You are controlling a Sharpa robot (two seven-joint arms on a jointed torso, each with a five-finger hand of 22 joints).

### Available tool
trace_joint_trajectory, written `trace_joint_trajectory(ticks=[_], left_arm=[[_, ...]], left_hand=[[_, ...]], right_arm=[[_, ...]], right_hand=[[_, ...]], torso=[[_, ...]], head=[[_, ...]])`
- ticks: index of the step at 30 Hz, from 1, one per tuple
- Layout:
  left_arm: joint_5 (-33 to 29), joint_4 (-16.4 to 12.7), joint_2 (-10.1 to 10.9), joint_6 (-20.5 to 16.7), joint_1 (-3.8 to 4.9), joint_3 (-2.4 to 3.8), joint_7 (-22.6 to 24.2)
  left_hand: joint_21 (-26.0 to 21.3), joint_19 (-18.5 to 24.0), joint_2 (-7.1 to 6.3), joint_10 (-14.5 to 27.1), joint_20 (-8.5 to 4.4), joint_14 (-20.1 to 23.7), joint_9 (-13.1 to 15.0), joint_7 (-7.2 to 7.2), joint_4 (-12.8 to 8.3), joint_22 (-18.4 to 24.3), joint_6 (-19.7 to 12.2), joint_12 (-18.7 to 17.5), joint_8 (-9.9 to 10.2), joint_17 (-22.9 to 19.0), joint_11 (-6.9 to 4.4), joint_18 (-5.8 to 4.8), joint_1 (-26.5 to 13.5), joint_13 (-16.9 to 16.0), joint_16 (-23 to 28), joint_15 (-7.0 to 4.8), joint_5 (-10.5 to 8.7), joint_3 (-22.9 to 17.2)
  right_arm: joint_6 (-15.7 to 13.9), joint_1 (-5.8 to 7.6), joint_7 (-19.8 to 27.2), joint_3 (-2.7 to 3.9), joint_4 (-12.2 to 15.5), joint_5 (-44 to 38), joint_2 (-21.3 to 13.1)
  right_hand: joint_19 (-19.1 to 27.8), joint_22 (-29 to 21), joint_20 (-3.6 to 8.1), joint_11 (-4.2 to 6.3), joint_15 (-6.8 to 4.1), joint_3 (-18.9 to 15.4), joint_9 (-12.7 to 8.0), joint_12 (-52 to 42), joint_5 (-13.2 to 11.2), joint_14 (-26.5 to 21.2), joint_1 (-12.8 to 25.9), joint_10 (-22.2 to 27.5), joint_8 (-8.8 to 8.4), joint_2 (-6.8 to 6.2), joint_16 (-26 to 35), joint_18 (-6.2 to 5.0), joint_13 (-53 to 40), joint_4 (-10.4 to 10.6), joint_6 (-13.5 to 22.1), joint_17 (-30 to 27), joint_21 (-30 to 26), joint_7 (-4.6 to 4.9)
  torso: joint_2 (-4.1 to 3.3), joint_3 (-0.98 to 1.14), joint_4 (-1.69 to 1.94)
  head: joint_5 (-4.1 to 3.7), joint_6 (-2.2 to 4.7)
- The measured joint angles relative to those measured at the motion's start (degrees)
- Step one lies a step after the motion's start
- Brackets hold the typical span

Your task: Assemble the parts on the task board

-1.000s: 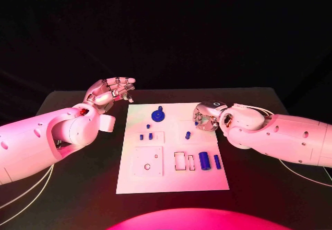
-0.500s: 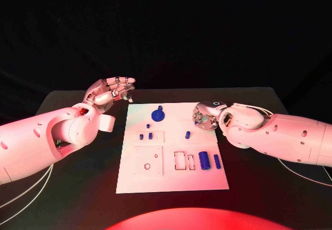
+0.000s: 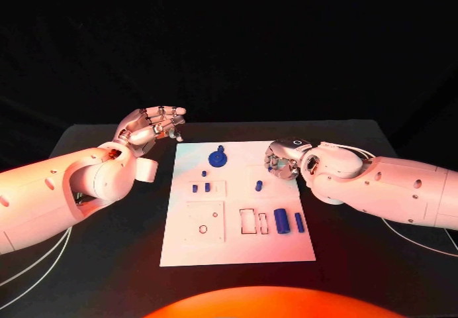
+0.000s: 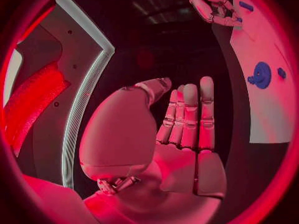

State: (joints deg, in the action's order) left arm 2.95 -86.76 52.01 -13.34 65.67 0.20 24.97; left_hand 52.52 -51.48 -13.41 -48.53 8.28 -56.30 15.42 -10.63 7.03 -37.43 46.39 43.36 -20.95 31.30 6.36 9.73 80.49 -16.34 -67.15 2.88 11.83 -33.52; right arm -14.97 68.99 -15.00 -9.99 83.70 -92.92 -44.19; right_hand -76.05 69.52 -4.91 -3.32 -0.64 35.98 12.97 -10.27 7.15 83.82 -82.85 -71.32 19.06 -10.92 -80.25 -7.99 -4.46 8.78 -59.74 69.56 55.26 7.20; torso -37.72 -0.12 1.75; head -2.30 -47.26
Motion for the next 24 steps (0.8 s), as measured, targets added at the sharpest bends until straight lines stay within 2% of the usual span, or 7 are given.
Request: trace_joint_trajectory(ticks=[3, 5, 24], left_arm=[[0.2, 0.0, 0.04, 0.0, 0.0, 0.0, -0.12], [0.33, 0.0, 0.07, 0.0, 0.0, 0.0, -0.19], [1.4, 0.11, 0.13, 0.0, 0.0, 0.0, -0.88]], left_hand=[[0.0, 0.0, 0.0, 0.21, 0.0, 0.0, 0.0, 0.0, 0.0, 0.0, 0.0, 0.01, 0.0, 0.0, 0.21, 0.0, 0.0, 0.09, 0.0, 0.0, 0.0, 0.0], [0.0, 0.0, 0.0, 0.2, 0.0, 0.0, 0.0, 0.0, 0.0, 0.0, 0.0, 0.01, 0.0, 0.0, 0.2, 0.0, 0.0, 0.09, 0.0, 0.0, 0.0, 0.0], [0.0, 0.0, 0.0, 0.2, 0.0, 0.0, -0.06, -0.21, -0.16, -0.01, -0.21, -0.22, 0.0, -0.1, 0.2, -0.01, 0.0, 0.2, 0.0, 0.0, 0.0, 0.16]], right_arm=[[-0.02, -0.02, -0.08, 0.0, 0.0, -0.05, 0.04], [-0.06, -0.05, -0.12, 0.01, 0.0, -0.09, 0.05], [-2.48, -0.48, -0.44, -0.23, 0.61, -0.23, -0.49]], right_hand=[[0.0, 0.21, 0.0, 0.04, -0.21, 0.62, 0.31, 0.0, -0.1, 0.21, 0.22, -0.04, 0.26, 0.22, 0.0, 0.0, -0.01, -0.62, 0.0, 0.01, 0.1, -0.01], [-0.19, 0.39, 0.19, -0.07, -0.21, 0.94, 0.39, 0.35, -0.21, 0.21, 0.31, -0.19, 0.4, 0.3, -0.22, 0.64, -0.07, -0.94, 0.0, 0.11, 0.47, -0.01], [-0.6, 1.24, 0.19, -0.02, -0.2, 1.69, 1.01, 0.58, -0.05, 0.21, 1.96, -0.91, 0.67, 0.21, -0.21, 0.64, -0.28, -1.76, -0.18, 0.1, 1.37, 0.23]], torso=[[0.01, 0.0, -0.01], [0.01, 0.0, -0.01], [0.04, 0.04, 0.02]], head=[[0.0, -0.02], [0.0, -0.02], [-0.1, 0.23]])
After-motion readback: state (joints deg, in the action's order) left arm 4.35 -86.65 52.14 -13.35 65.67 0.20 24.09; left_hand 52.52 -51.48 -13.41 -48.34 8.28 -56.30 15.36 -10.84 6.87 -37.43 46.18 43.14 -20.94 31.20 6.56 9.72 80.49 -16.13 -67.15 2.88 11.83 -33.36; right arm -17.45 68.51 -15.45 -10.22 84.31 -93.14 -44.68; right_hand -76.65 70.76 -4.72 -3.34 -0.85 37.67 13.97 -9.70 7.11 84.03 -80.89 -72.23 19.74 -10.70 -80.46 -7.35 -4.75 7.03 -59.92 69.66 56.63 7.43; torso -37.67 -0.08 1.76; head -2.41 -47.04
